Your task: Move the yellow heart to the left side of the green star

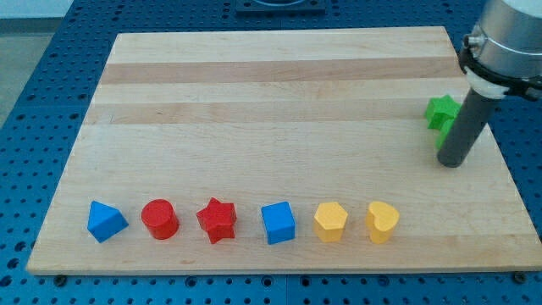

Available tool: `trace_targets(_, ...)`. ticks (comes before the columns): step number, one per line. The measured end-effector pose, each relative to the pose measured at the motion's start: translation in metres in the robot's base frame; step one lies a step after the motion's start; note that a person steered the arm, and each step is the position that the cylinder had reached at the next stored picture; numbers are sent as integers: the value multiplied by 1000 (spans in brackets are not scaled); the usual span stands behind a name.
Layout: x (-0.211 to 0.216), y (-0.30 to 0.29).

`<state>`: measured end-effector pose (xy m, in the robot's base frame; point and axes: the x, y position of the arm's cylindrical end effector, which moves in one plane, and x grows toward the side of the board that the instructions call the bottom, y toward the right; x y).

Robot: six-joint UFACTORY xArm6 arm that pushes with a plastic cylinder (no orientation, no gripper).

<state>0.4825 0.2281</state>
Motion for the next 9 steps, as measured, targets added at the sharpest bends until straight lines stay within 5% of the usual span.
trace_targets(2, -1, 7)
trace_targets(5, 135, -72)
trace_targets(9, 84, -123)
